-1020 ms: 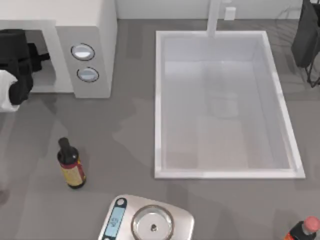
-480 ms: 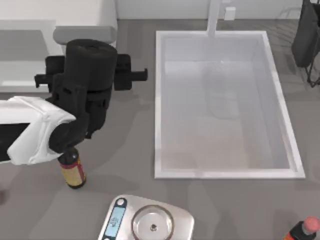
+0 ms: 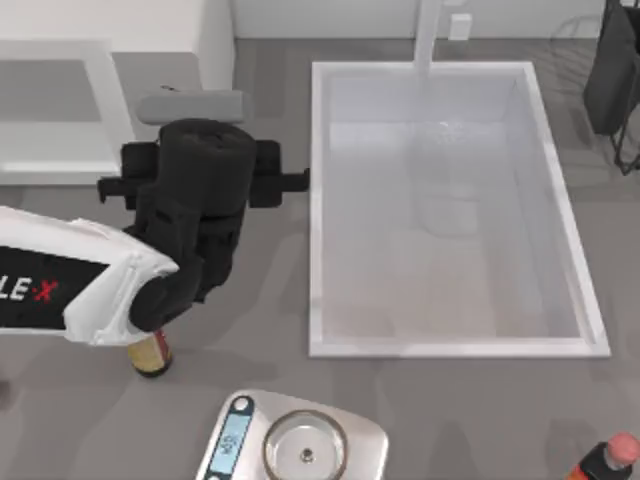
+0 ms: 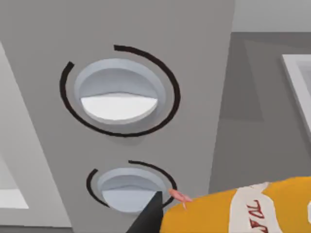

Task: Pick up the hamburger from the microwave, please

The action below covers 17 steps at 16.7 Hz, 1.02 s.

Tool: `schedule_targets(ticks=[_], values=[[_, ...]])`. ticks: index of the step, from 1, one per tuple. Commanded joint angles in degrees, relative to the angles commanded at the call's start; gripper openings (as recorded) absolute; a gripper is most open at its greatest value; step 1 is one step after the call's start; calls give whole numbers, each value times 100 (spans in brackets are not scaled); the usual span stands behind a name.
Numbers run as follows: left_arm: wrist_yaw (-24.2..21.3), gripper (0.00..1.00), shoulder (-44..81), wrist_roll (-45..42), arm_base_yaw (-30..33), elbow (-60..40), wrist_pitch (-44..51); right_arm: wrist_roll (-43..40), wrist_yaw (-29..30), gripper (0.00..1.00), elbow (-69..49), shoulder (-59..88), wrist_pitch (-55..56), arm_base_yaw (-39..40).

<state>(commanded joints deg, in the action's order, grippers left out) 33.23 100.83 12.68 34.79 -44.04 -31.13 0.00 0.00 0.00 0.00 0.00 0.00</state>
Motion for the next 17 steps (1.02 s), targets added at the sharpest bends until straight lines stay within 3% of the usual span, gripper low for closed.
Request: schedule_targets(ticks=[7, 13, 17], values=[[-77, 0, 1567, 5, 184, 590, -2419, 0, 0, 100, 0, 0, 0, 0], [-102, 0, 1789, 1, 199, 708, -2710, 0, 0, 100, 0, 0, 0, 0], [-102, 30, 1789, 1, 199, 708, -2710, 0, 0, 100, 0, 0, 0, 0]])
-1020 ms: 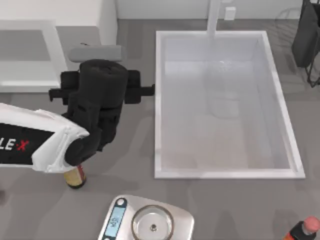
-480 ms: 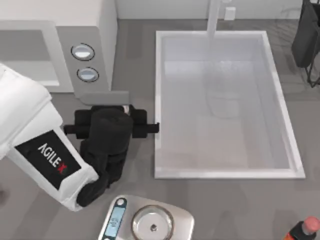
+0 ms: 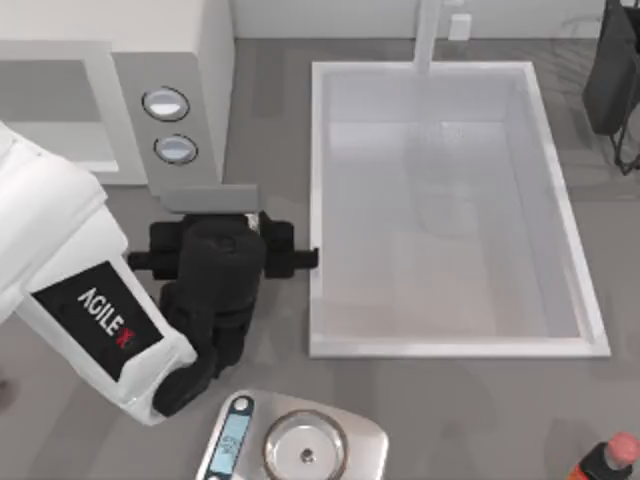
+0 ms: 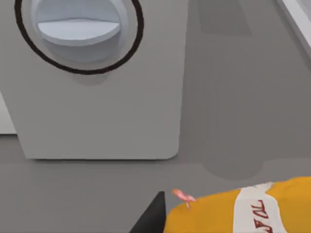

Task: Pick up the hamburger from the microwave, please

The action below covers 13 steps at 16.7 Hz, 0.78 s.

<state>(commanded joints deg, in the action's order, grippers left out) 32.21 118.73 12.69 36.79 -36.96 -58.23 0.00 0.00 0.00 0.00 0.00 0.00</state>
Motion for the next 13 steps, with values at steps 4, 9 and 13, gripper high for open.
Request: schedule_targets(ticks=[4, 9, 13], values=[[0, 60, 0, 0, 0, 0, 0, 0, 0, 100, 0, 0, 0, 0], [0, 98, 0, 0, 0, 0, 0, 0, 0, 100, 0, 0, 0, 0], [0, 100, 0, 0, 0, 0, 0, 0, 0, 100, 0, 0, 0, 0]])
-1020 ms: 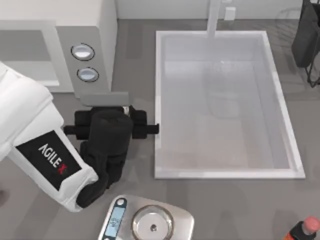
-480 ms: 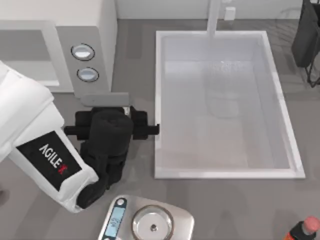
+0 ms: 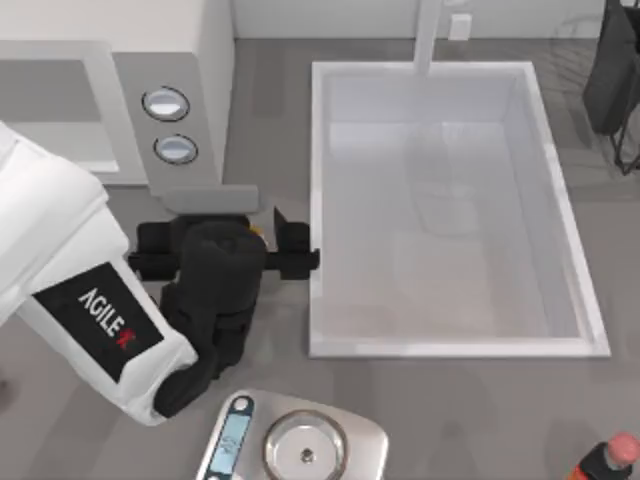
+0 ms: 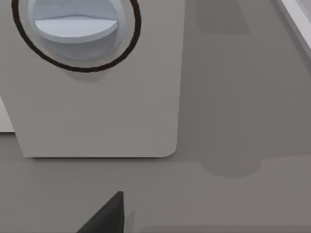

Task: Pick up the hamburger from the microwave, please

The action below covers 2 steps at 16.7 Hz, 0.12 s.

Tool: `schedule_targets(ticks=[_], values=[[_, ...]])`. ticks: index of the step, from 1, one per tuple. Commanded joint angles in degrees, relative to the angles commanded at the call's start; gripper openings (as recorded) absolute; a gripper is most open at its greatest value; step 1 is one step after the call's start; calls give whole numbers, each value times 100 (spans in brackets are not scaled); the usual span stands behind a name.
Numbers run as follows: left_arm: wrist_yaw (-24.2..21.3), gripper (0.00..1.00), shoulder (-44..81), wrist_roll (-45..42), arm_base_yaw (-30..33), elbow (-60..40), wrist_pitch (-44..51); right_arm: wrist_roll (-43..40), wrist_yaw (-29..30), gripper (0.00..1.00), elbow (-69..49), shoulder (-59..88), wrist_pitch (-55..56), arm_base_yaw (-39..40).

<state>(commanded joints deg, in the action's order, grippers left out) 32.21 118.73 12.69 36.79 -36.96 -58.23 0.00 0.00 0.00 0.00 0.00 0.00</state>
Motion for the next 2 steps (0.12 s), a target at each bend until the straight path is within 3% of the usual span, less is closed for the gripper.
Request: schedule_targets(ticks=[2], values=[[0, 100, 0, 0, 0, 0, 0, 0, 0, 100, 0, 0, 0, 0]])
